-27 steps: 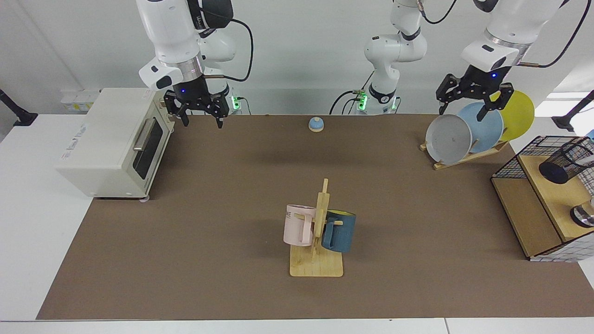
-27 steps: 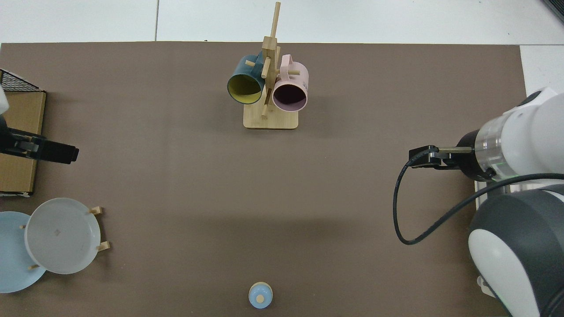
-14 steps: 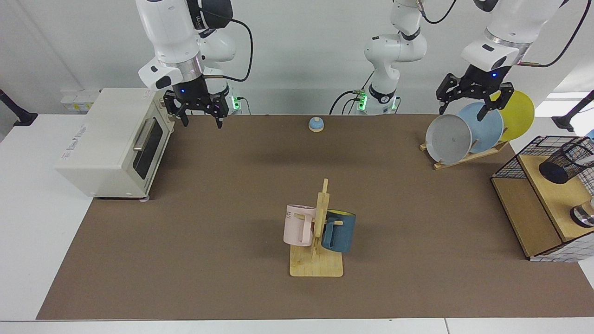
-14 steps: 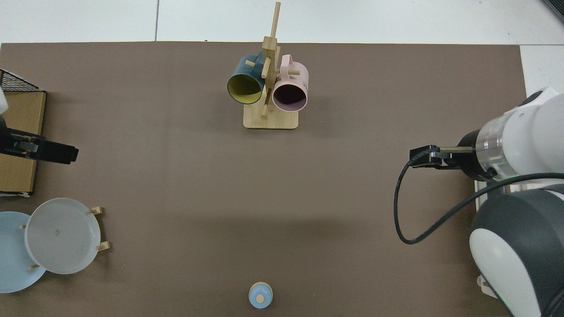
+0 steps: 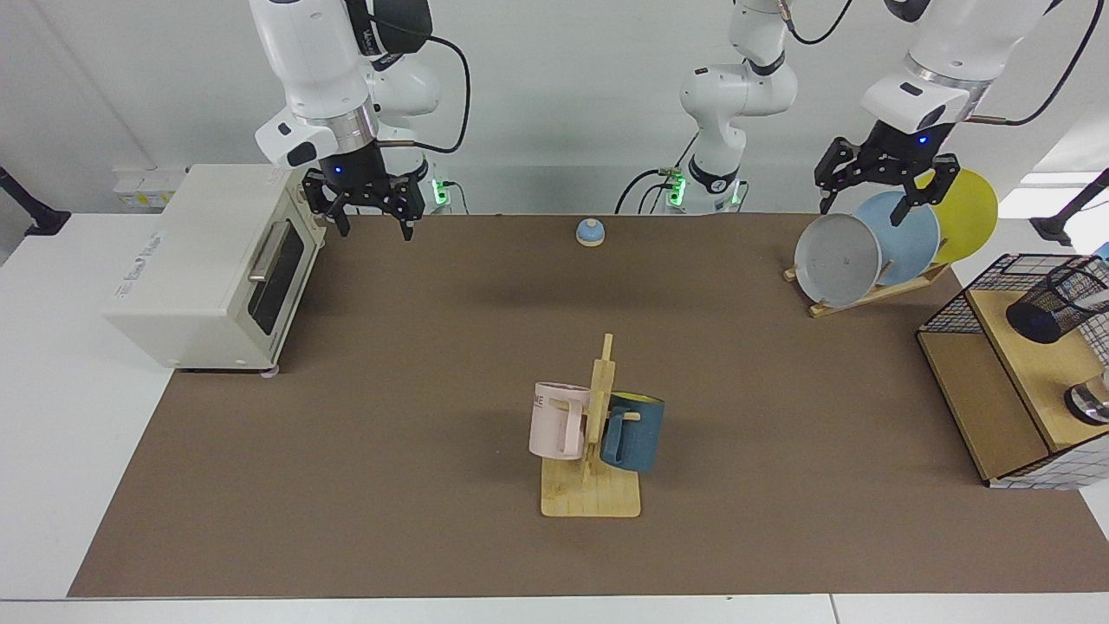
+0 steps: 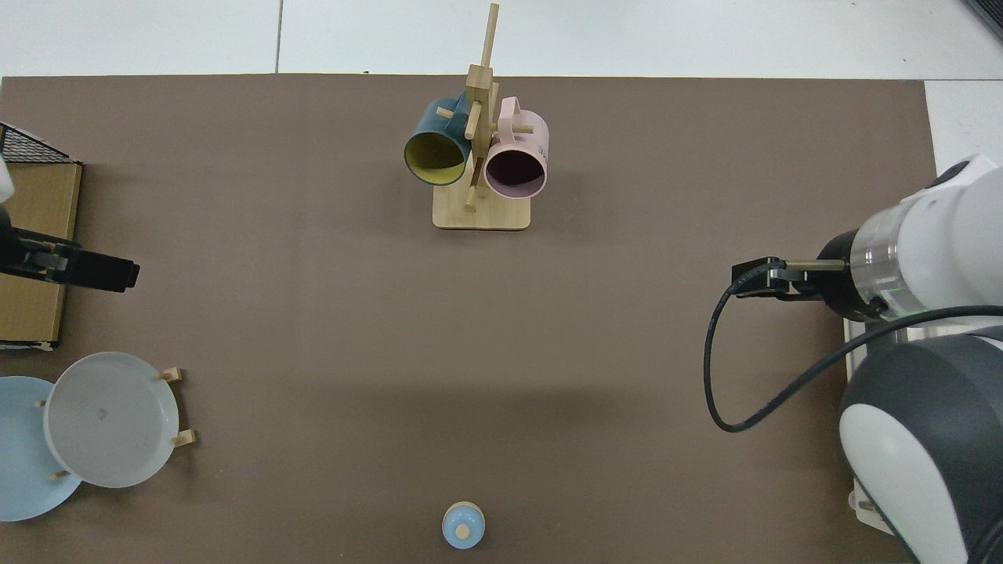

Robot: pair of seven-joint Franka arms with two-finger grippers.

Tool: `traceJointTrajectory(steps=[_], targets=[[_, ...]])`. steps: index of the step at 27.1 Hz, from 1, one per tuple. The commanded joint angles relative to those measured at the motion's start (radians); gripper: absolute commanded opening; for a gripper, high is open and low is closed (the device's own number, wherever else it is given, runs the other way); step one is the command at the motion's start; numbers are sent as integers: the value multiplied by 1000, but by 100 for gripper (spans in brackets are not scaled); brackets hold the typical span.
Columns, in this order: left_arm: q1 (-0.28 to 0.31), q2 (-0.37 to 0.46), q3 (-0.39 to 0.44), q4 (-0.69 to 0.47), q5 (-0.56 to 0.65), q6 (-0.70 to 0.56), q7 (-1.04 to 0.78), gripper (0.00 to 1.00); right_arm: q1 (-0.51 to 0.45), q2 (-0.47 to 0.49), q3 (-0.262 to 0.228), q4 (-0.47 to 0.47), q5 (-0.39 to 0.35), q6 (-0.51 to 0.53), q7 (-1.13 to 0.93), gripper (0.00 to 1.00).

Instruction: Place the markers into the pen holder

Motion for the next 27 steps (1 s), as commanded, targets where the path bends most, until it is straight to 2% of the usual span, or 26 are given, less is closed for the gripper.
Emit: traceJointTrajectory(steps=[1,3,4,14,18,22,27], targets=[[8,-2,-4,16,-3,-25,-1,100,56,-2,-76,-1,18,-8,-45,99],[8,-2,-4,16,-3,-25,-1,100,104,-2,-125,-1,18,-8,-58,99],[8,-3,-4,16,-3,-25,-1,100,119,-2,-134,-1,18,-6,-67,99],[8,-2,-4,16,-3,-25,-1,100,145,24,-156,9,12,6,-71,99],[8,-3,-4,16,-3,-25,-1,100,145,50,-154,55,13,-9,-70,99],[8,-2,-4,16,-3,-25,-1,100,144,106,-154,161,12,-74,-68,99],[8,-2,-4,16,-3,-25,-1,100,139,110,-154,175,20,-83,-61,99]])
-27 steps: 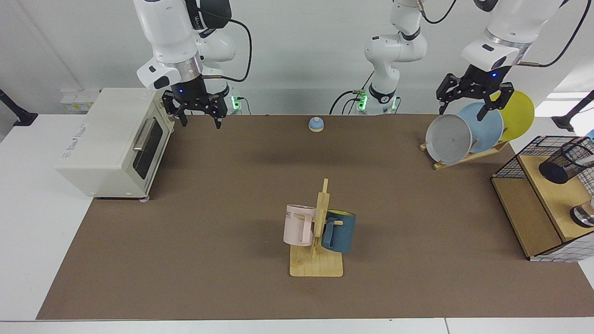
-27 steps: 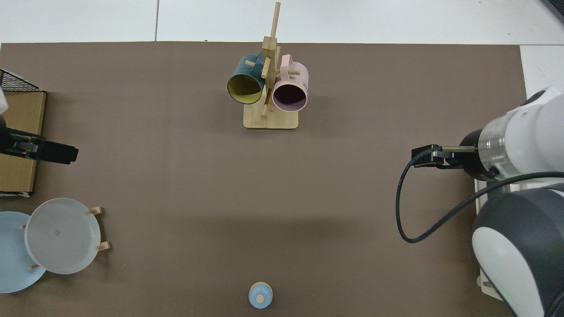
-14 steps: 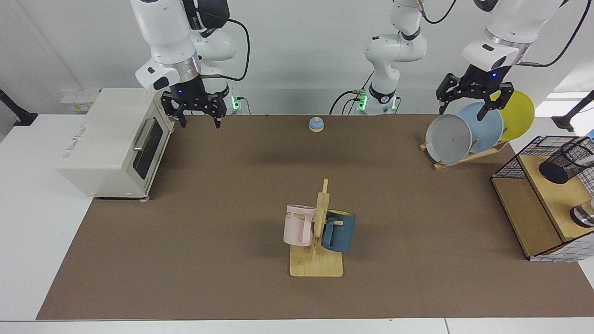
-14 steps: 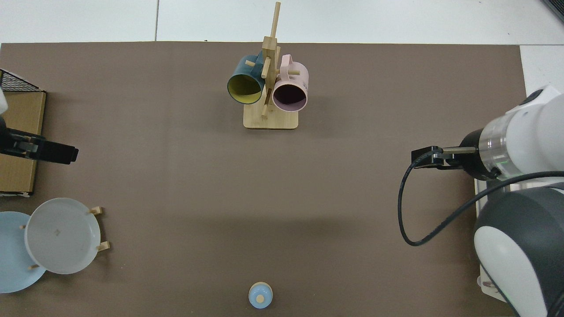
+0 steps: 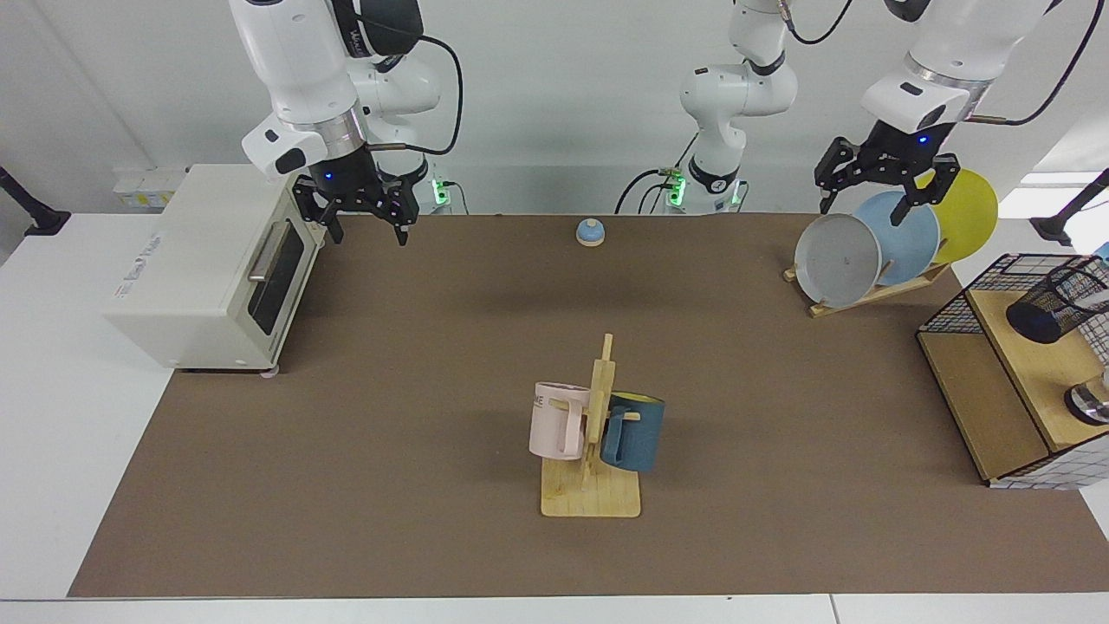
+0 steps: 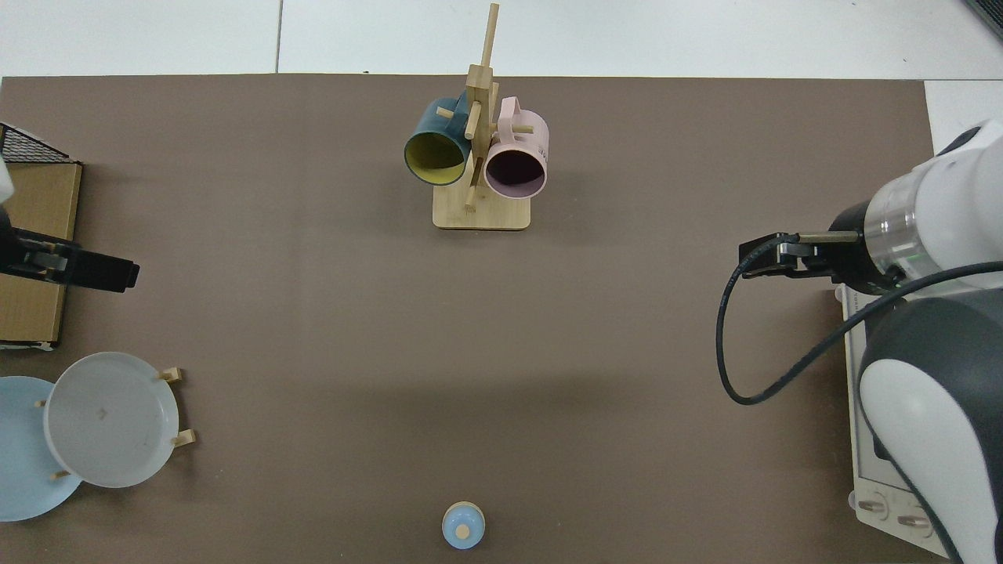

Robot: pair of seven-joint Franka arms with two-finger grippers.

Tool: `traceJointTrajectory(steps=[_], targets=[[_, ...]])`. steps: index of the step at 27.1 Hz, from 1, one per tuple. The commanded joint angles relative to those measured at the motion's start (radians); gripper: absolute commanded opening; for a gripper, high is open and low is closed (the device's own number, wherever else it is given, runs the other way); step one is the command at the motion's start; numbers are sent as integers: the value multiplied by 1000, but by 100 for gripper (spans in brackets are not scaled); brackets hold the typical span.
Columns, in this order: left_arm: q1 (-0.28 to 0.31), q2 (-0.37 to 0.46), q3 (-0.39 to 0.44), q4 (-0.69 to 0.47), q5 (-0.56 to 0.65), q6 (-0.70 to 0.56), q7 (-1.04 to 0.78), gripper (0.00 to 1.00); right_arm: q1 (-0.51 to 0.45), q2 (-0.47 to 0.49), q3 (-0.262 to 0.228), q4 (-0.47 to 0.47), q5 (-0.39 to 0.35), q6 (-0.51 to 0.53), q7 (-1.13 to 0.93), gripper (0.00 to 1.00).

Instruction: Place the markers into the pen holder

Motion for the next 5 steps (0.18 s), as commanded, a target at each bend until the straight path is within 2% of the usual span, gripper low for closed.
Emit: traceJointTrajectory(steps=[1,5], targets=[[8,-1,-4,16,-3,-24,-1,100,-1,38,-5,66,19,-43,-21,99],[8,-1,-4,16,-3,-24,-1,100,-1,31,-4,65,20,-33,-19,99]])
